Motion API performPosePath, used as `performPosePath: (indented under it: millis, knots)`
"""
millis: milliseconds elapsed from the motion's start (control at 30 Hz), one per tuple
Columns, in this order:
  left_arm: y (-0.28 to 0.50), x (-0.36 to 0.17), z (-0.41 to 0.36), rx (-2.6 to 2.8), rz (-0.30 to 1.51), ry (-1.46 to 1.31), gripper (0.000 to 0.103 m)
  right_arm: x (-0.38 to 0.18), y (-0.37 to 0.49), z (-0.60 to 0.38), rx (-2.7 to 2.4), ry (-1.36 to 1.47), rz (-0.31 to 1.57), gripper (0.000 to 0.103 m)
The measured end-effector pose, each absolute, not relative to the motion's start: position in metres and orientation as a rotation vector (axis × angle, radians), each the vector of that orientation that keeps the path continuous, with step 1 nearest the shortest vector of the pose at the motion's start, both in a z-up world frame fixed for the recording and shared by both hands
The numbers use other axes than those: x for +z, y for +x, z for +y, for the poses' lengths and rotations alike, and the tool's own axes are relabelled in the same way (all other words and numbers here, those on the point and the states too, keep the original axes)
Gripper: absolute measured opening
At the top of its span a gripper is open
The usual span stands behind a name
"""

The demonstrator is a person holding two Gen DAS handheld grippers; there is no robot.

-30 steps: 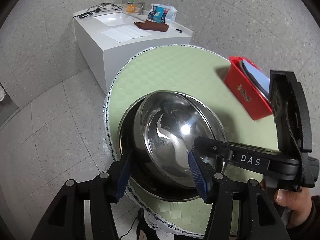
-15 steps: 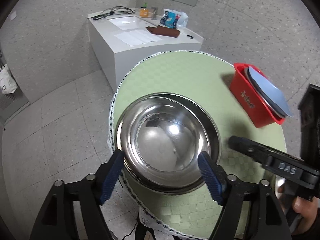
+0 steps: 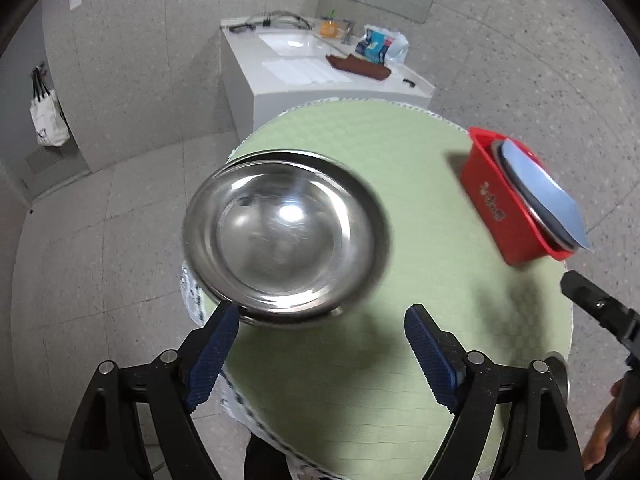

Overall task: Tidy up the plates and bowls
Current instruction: 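Lower the steel bowl onto the table mat and open both grippers, then reach both grippers to another steel bowl and grasp its rim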

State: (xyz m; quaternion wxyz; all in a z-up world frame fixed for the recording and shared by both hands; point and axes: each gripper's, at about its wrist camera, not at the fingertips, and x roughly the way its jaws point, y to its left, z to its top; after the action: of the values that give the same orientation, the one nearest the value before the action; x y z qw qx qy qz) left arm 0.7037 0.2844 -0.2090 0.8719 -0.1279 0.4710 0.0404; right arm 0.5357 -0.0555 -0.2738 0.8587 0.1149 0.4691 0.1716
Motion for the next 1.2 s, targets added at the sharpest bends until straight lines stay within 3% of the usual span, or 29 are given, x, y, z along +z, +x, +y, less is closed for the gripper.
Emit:
performPosePath:
  millis: [233,467,767,933,1000,1033,1200]
  knots:
    - [0.68,-0.206,0.204,0.012,0.922,-0.224,0.081,-0.271,0.516,-0.114,0.31,0.199,0.965,0.06]
    - [0.675,-0.238,0.126,-0.133,1.005,-0.158,0.078,-0.299,0.491,-0.157,0.264,0.196,1.038,0.06]
    - [0.683,-0.264,0.08,-0.225,1.085,-0.099,0.057,-0.341,0.474,-0.177,0.288,0.256,1.158,0.06]
    - [0.705,-0.277,0.087,-0.308,1.126,-0.112,0.027,-0.355,0.474,-0.174,0.32,0.302,1.21,0.026]
    - [0.714,-0.275,0.086,-0.343,1.121,-0.105,0.015,-0.357,0.475,-0.172,0.319,0.312,1.219,0.017]
    - [0.716,-0.273,0.085,-0.36,1.117,-0.103,0.011,-0.359,0.475,-0.17,0.316,0.316,1.222,0.014]
    - [0.726,-0.267,0.097,-0.397,1.083,-0.091,0.011,-0.352,0.48,-0.165,0.291,0.338,1.196,0.013]
